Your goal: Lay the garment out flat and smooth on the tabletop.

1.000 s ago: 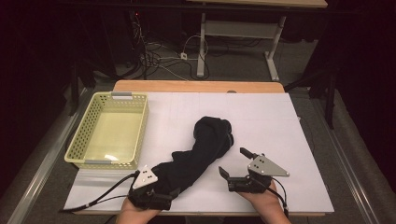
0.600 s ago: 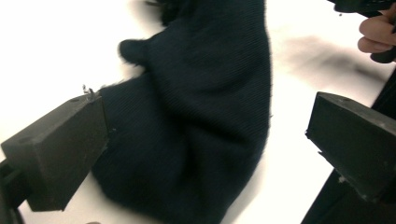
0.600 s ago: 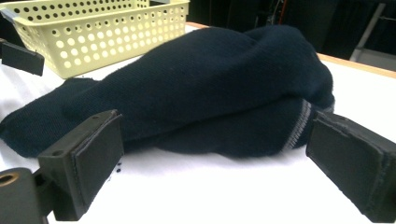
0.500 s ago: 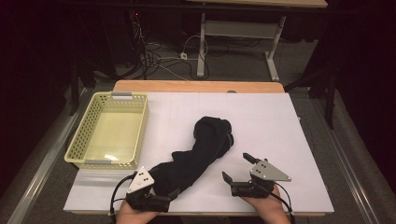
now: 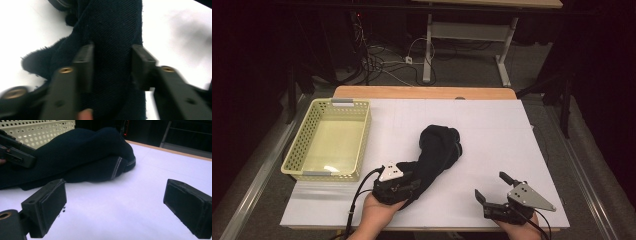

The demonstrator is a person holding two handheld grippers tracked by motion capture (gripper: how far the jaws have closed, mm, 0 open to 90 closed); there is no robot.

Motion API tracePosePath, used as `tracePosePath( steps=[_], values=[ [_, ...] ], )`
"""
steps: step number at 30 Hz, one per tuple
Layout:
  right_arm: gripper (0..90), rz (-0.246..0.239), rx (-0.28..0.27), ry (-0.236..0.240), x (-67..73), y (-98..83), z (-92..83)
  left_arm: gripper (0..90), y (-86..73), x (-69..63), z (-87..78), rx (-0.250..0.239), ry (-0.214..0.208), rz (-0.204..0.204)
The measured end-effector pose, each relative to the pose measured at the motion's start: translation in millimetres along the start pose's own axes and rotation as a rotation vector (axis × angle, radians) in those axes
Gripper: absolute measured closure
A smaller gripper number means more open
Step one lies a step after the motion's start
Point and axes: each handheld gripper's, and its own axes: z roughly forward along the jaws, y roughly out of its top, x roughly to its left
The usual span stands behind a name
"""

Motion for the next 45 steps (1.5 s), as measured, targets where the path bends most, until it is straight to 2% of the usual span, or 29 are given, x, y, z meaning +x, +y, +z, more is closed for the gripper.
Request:
tracePosePath(
  steps=[3,6,10,13,15,17,18,20,22,23,24,25,27,30,32,34,38,40,41,43,45],
  values=[
    [6.6,0.005,0.013,-0.012,-2.1,-4.7,-4.7,72.3,-0.5,-3.1,-0.8,-0.016,-0.004,0.02],
    [8.0,0.012,0.016,-0.018,-2.9,-6.9,-5.9,75.7,0.6,-5.7,-4.6,-0.027,-0.012,0.024],
    [8.9,-0.012,0.019,0.001,3.5,-6.3,-4.5,76.6,6.7,-17.0,-8.6,-0.051,-0.03,0.071],
    [9.5,-0.02,0.021,0.014,9.7,-5.0,-4.1,76.6,8.9,-34.0,-3.9,-0.071,-0.138,0.08],
    [10.7,-0.015,0.014,0.019,12.5,-3.7,-4.4,76.5,8.6,-49.4,4.4,-0.044,-0.176,0.116],
    [12.3,-0.027,0.016,0.028,16.0,-2.3,-3.8,76.5,6.0,-59.5,12.3,-0.026,-0.208,0.13],
    [13.4,-0.033,0.017,0.036,17.7,-1.4,-3.2,76.4,3.3,-65.6,17.8,-0.009,-0.22,0.153],
    [16.1,-0.036,0.01,0.054,20.9,1.3,-2.3,76.1,-1.5,-71.0,22.3,0.007,-0.225,0.183],
    [17.8,-0.04,-0.007,0.078,24.1,6.4,0.7,72.3,-4.3,-69.0,19.0,-0.007,-0.246,0.164],
    [19.0,-0.039,-0.011,0.089,25.2,8.4,2.2,69.1,-5.7,-65.6,13.0,-0.031,-0.266,0.145],
    [20.9,-0.041,-0.019,0.105,27.3,12.0,5.6,63.0,-6.5,-64.0,8.2,-0.047,-0.271,0.136],
    [22.5,-0.044,-0.024,0.119,28.7,14.1,8.3,57.2,-7.6,-62.0,0.9,-0.066,-0.26,0.135],
    [24.6,-0.058,-0.029,0.145,33.8,19.7,17.2,49.3,-10.5,-57.6,-15.6,-0.098,-0.213,0.137],
    [25.2,-0.08,-0.018,0.16,41.5,24.9,35.9,39.7,-19.2,-44.5,-40.5,-0.129,-0.139,0.105],
    [24.0,-0.068,0.009,0.164,43.1,25.1,50.9,34.3,-25.4,-35.2,-51.6,-0.132,-0.108,0.08],
    [22.2,-0.05,0.048,0.158,42.7,24.0,64.7,28.9,-33.7,-25.0,-64.0,-0.141,-0.049,0.045],
    [24.2,-0.038,0.112,0.132,39.9,21.3,85.4,16.7,-44.4,-11.3,-76.9,-0.134,0.009,-0.001],
    [30.9,-0.037,0.15,0.136,38.6,18.6,92.8,14.0,-48.2,-4.7,-80.4,-0.129,0.015,-0.03],
    [37.0,-0.032,0.166,0.145,37.8,16.5,95.4,11.6,-48.7,-3.2,-81.1,-0.128,0.018,-0.036],
    [51.5,-0.038,0.174,0.154,37.6,14.4,95.4,5.5,-47.3,0.0,-81.0,-0.119,0.021,-0.047],
    [60.7,-0.058,0.163,0.155,37.7,13.9,91.1,2.0,-45.2,1.3,-79.9,-0.122,0.013,-0.051]
  ],
)
